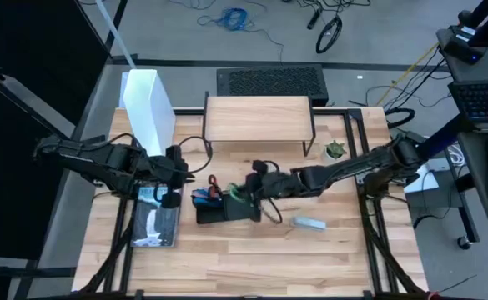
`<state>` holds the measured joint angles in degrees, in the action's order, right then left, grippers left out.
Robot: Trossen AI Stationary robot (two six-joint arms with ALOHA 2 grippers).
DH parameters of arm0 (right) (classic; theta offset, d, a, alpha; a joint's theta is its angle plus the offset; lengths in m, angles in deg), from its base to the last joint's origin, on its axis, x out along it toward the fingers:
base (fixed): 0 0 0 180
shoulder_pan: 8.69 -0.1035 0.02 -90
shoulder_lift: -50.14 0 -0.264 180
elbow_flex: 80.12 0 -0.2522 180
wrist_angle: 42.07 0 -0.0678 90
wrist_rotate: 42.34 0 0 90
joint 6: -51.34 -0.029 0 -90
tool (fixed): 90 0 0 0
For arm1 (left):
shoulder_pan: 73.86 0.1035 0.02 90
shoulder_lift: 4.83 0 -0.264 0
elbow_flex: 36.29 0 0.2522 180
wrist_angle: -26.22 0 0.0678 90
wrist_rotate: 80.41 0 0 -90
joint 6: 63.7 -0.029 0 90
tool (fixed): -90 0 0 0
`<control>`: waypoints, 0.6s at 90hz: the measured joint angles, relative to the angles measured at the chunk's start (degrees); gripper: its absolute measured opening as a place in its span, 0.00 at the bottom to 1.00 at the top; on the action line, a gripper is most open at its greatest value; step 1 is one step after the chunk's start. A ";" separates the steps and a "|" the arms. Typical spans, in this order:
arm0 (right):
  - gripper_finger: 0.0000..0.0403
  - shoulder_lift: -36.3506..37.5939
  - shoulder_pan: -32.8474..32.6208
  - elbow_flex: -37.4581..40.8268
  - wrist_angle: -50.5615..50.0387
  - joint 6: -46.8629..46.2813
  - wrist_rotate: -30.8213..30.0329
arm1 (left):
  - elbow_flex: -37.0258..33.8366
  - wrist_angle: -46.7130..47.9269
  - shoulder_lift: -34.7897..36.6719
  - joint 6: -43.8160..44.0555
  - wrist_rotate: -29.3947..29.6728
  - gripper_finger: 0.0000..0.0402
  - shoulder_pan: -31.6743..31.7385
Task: Stock shelves
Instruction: Put the green scissors into the desk organizer
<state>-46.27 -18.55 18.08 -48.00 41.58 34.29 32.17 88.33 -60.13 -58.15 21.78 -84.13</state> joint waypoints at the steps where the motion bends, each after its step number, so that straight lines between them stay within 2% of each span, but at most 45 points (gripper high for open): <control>1: 0.02 -0.19 0.23 0.00 1.22 0.48 0.00 | 0.00 0.02 0.00 0.00 0.00 0.09 -0.01; 11: 0.02 -2.25 2.23 0.00 14.39 4.14 0.56 | 0.00 0.07 0.00 0.01 0.00 0.09 -0.02; 26: 0.02 -7.42 4.68 -0.07 31.96 3.86 5.43 | 0.00 0.16 0.00 0.02 0.00 0.09 -0.01; 54: 0.02 -17.82 4.37 -0.04 52.75 -1.14 5.67 | 0.00 0.59 1.56 0.00 0.00 0.09 0.00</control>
<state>-64.09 -14.19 18.04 4.75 40.44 39.96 32.17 88.92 -58.58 -58.15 21.78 -84.12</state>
